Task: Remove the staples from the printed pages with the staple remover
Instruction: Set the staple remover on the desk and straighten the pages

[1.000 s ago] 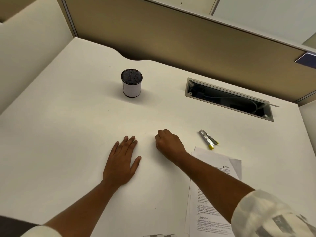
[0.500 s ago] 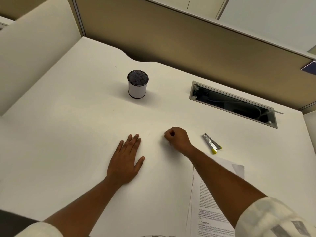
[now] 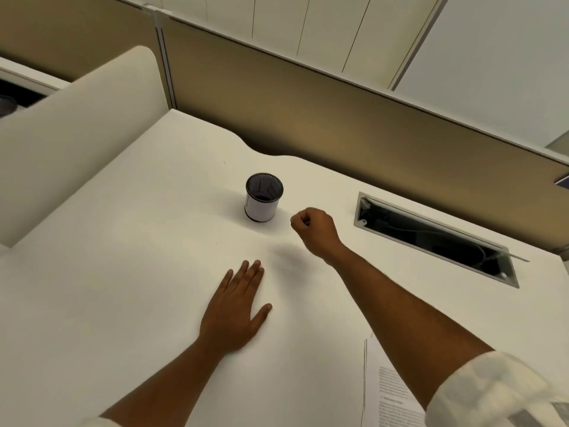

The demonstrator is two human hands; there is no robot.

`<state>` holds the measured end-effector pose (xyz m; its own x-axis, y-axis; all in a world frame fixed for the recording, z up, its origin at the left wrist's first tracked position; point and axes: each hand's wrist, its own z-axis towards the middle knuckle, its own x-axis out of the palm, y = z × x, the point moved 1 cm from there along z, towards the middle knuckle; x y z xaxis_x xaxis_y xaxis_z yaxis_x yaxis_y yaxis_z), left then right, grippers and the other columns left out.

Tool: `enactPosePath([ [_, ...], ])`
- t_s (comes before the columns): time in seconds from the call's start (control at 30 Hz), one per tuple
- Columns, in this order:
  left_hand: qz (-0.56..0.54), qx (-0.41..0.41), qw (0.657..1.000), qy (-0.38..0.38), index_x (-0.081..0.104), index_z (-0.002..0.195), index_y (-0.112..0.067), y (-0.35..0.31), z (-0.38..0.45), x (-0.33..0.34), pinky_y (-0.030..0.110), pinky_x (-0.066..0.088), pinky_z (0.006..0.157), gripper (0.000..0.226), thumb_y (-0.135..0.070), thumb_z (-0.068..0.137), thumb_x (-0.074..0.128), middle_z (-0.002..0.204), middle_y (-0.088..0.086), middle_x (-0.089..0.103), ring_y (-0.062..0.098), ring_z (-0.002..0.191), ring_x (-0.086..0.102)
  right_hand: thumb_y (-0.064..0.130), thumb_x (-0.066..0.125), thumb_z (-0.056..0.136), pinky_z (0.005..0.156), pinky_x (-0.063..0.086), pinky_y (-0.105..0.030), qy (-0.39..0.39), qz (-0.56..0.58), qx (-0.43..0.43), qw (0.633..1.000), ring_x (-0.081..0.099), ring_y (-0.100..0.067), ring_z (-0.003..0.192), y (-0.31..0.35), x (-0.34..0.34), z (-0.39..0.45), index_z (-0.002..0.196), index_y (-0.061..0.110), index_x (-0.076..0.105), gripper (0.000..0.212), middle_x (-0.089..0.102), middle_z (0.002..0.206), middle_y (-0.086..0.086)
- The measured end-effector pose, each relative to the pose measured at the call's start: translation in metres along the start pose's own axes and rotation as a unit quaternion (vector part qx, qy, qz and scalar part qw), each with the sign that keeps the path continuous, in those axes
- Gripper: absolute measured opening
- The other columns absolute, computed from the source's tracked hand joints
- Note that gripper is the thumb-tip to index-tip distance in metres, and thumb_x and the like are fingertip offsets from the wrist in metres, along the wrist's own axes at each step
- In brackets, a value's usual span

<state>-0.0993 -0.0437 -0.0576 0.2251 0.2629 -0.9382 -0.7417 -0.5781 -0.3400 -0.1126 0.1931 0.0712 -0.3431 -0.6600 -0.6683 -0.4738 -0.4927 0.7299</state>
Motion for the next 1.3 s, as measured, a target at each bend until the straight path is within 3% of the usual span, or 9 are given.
enactPosePath([
  [0.17, -0.005, -0.001, 1.000, -0.005, 0.015, 0.162, -0.020, 0.001, 0.000, 0.001, 0.040, 0.015, 0.125, 0.076, -0.060, 0.100, 0.033, 0.171, -0.008, 0.006, 0.013, 0.158, 0.003, 0.027, 0.057, 0.095, 0.068, 0.050, -0.038, -0.011, -0.091, -0.060, 0.994, 0.064, -0.024, 0.079, 0.046, 0.016, 0.047, 0.083, 0.008, 0.066, 0.025, 0.072, 0.085, -0.005],
  [0.27, -0.008, 0.000, 1.000, -0.008, 0.015, 0.162, -0.021, 0.000, 0.000, 0.001, 0.039, 0.014, 0.125, 0.076, -0.060, 0.100, 0.034, 0.171, -0.009, 0.006, 0.013, 0.158, 0.004, 0.026, 0.049, 0.096, 0.057, 0.041, -0.033, -0.016, -0.176, -0.092, 0.980, 0.060, -0.027, 0.075, 0.063, 0.022, 0.066, 0.075, 0.012, 0.059, 0.027, 0.065, 0.082, -0.004],
  [0.47, -0.005, -0.003, 1.000, -0.004, 0.016, 0.162, -0.020, 0.000, 0.002, 0.001, 0.040, 0.015, 0.124, 0.076, -0.059, 0.100, 0.035, 0.171, -0.008, 0.006, 0.013, 0.158, 0.005, 0.022, 0.047, 0.097, 0.067, 0.045, -0.034, -0.006, -0.272, -0.111, 0.956, 0.060, -0.031, 0.085, 0.069, 0.021, 0.086, 0.089, 0.007, 0.070, 0.029, 0.065, 0.094, -0.009],
  [0.63, -0.006, -0.001, 1.000, -0.003, 0.017, 0.162, -0.020, 0.001, 0.002, 0.001, 0.040, 0.016, 0.124, 0.076, -0.059, 0.100, 0.036, 0.171, -0.008, 0.007, 0.014, 0.158, 0.006, 0.021, 0.061, 0.087, 0.070, 0.057, -0.037, -0.018, -0.239, -0.094, 0.966, 0.066, -0.028, 0.084, 0.065, 0.013, 0.084, 0.084, 0.013, 0.076, 0.017, 0.073, 0.088, -0.004],
  [0.77, -0.008, 0.002, 1.000, -0.003, 0.017, 0.162, -0.020, 0.000, 0.002, 0.001, 0.040, 0.016, 0.125, 0.076, -0.059, 0.100, 0.037, 0.171, -0.008, 0.007, 0.014, 0.158, 0.006, 0.025, 0.073, 0.082, 0.068, 0.058, -0.035, -0.045, -0.172, -0.069, 0.982, 0.068, -0.021, 0.078, 0.059, 0.008, 0.078, 0.072, 0.019, 0.073, 0.011, 0.073, 0.077, 0.004],
  [0.83, -0.008, 0.001, 1.000, 0.000, 0.017, 0.162, -0.020, 0.000, 0.002, 0.000, 0.040, 0.016, 0.125, 0.076, -0.059, 0.100, 0.036, 0.171, -0.008, 0.007, 0.014, 0.158, 0.006, 0.026, 0.072, 0.084, 0.067, 0.057, -0.034, -0.049, -0.159, -0.069, 0.984, 0.068, -0.021, 0.077, 0.055, 0.006, 0.074, 0.072, 0.019, 0.073, 0.014, 0.073, 0.076, 0.005],
  [1.0, -0.013, 0.001, 1.000, 0.004, 0.020, 0.161, -0.020, -0.001, 0.001, -0.003, 0.041, 0.018, 0.125, 0.075, -0.058, 0.099, 0.037, 0.170, -0.008, 0.011, 0.014, 0.158, 0.008, 0.023, 0.062, 0.092, 0.074, 0.050, -0.029, -0.054, -0.155, -0.087, 0.983, 0.067, -0.021, 0.088, 0.042, 0.005, 0.057, 0.093, 0.021, 0.081, 0.019, 0.075, 0.098, 0.000],
  [1.3, 0.026, 0.000, 0.999, 0.030, 0.013, 0.162, -0.018, -0.001, 0.001, -0.002, 0.040, 0.009, 0.126, 0.076, -0.060, 0.100, 0.027, 0.171, -0.005, 0.006, 0.015, 0.158, 0.003, 0.025, 0.067, 0.091, 0.073, 0.049, -0.027, -0.034, -0.115, -0.057, 0.991, 0.064, -0.011, 0.080, -0.010, -0.005, -0.023, 0.091, 0.020, 0.080, 0.015, 0.075, 0.093, 0.003],
])
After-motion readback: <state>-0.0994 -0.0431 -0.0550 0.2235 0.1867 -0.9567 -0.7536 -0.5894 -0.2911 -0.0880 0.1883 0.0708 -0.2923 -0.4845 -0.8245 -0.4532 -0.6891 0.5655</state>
